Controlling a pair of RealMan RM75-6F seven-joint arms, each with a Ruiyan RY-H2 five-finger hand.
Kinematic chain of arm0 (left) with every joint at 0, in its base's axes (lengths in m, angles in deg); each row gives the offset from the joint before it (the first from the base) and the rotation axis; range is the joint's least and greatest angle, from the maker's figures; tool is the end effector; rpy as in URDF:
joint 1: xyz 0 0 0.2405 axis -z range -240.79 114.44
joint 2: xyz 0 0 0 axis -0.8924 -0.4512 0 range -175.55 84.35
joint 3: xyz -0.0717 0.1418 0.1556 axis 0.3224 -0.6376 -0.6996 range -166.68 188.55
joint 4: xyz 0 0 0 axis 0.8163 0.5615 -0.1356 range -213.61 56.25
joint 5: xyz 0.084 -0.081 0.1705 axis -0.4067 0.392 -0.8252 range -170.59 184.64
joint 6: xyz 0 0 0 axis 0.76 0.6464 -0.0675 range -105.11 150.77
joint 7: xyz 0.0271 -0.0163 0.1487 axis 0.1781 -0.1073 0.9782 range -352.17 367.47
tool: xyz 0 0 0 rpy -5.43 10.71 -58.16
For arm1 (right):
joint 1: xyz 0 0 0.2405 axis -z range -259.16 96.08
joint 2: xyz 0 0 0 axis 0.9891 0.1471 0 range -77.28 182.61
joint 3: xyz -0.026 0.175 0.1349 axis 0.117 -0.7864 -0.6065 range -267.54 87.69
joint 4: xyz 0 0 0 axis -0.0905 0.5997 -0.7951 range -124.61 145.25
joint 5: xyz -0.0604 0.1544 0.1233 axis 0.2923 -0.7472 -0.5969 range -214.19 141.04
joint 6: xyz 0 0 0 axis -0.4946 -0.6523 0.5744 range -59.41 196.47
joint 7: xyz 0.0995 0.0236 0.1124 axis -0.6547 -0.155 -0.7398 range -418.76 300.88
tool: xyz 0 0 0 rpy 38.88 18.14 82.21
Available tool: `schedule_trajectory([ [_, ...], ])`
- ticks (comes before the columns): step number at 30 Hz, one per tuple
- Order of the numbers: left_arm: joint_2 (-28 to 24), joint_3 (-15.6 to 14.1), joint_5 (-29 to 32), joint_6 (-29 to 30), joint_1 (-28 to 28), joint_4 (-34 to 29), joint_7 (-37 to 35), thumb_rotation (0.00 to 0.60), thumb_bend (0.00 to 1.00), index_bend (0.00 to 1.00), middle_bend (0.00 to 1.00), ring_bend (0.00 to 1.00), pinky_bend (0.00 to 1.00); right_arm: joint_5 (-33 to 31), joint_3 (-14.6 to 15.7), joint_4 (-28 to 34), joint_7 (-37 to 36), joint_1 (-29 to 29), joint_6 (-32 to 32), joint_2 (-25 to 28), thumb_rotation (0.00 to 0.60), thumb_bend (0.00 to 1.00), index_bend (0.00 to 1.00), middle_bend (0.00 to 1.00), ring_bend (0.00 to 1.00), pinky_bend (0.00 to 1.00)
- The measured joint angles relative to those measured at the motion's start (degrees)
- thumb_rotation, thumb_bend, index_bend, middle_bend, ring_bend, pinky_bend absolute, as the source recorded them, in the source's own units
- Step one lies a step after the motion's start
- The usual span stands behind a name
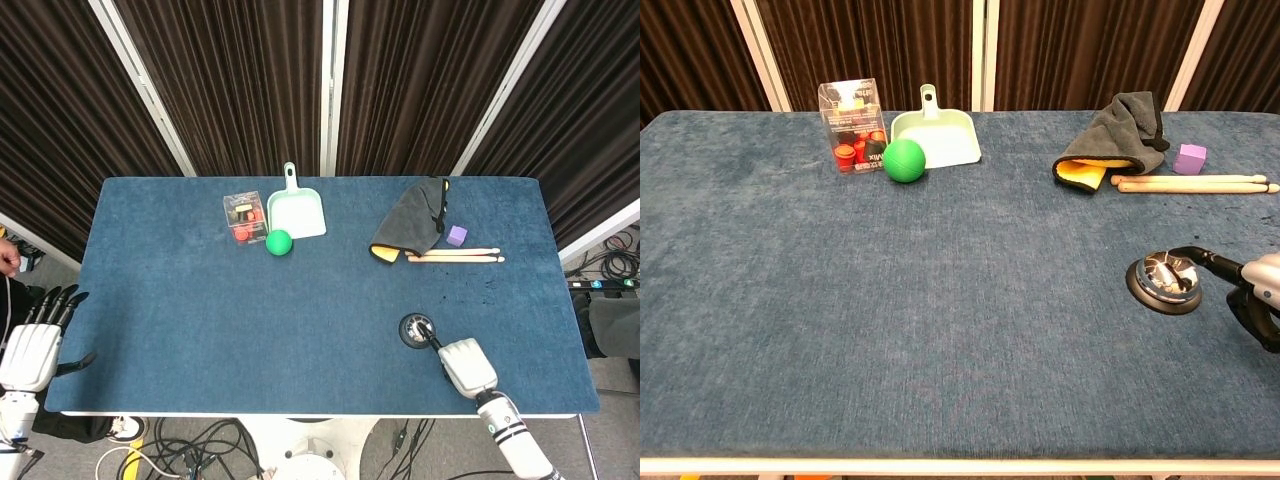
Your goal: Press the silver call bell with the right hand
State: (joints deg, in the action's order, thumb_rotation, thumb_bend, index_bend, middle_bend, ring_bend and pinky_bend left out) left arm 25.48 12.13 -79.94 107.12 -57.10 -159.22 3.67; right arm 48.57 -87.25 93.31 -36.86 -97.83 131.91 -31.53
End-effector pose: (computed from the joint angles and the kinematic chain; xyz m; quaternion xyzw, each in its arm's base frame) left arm -0.3035 0.1887 0.1243 -0.6104 -0.3859 -0.3806 0.5776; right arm -0.2479 -0.2001 -0.0083 0.7794 -0.3508 0.2517 0.4540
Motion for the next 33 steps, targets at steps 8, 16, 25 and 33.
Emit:
schedule_trajectory([
  [8, 0.1, 0.1, -0.2, 0.1, 0.1, -0.1, 0.3, 0.600, 0.09, 0.14, 0.05, 0.00, 0.13, 1.4, -0.1, 0.9, -0.8, 0.1, 2.4, 0.4, 0.600, 1.00, 0.00, 0.89, 0.85, 0.77],
  [16, 0.1, 0.0, 0.0, 0.0, 0.0, 0.1, 0.1, 0.600, 0.09, 0.14, 0.05, 0.00, 0.13, 0.7, 0.5, 0.4, -0.8, 0.3, 1.7, 0.4, 0.600, 1.00, 0.00, 0.89, 0.85, 0.77],
  [25, 0.2, 0.0, 0.0, -0.1, 0.0, 0.2, 0.1, 0.600, 0.09, 0.14, 0.05, 0.00, 0.13, 0.2, 0.5, -0.1, -1.4, 0.4, 2.0, -0.2, 0.600, 1.00, 0.00, 0.89, 0.85, 0.77],
  [33, 0.3, 0.0, 0.0, -0.1, 0.0, 0.2, 0.3, 0.600, 0.09, 0.14, 0.05, 0.00, 0.13, 0.9, 0.6, 0.2, -1.9, 0.6, 2.9, 0.3, 0.600, 1.00, 0.00, 0.89, 0.85, 0.77],
])
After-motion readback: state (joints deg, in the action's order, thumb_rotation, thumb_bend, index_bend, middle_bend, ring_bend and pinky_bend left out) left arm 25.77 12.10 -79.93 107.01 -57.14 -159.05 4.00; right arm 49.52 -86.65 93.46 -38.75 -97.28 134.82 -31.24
